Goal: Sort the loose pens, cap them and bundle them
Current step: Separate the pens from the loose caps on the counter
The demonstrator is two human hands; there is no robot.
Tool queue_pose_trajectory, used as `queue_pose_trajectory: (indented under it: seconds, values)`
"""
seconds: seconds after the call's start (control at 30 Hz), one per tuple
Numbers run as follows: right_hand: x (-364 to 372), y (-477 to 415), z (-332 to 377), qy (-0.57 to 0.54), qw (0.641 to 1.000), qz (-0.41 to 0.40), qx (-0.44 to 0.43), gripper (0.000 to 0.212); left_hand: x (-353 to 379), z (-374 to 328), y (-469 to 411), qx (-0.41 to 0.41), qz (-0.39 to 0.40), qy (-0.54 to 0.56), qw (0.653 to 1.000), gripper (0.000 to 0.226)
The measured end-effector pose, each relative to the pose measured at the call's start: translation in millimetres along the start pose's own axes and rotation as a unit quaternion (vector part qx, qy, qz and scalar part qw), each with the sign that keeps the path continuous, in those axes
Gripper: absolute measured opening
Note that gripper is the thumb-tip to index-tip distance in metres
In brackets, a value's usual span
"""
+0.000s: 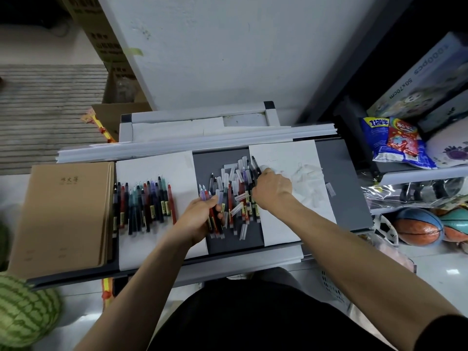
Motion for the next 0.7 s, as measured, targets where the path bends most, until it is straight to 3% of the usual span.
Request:
queue_pose_trajectory:
  seconds: [0.23,0.47,0.6,0.7]
  values:
    - [3.4,-4.6,-0.6,0.078,0.994,0.075,-0.022,0.052,-0.9,5.0,0.6,0.013,0.008,0.018,1.000,0.012]
    - [-6.0,6.9,-13.1,0.046,0.996,-0.036,-0.063,0.030,-6.2,13.1,-2.2,0.003,-0.002,0.017,1.000,0.011]
    - [-9.9,22.8,-26.3,-0.073,0.985,-0.143,-0.071,0.033,-4.0,13.8,-3.3,0.007,-0.001,0.031,0.999,0.011]
    - [-10.0,28.1,-35.1,-0.226,0.957,-0.170,-0.064,0.027,1.3,14.7,-2.2,-0.003,0.010,0.057,0.998,0.015]
Point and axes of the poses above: each hand's wrist, its own y-axis away from the middle knuckle, its own x-axis out of the palm, z = x × y, the point moved 6 cm from there along -y, towards the middle knuckle, and after that the axes turned 8 degrees about -x, right-handed, at the moved point
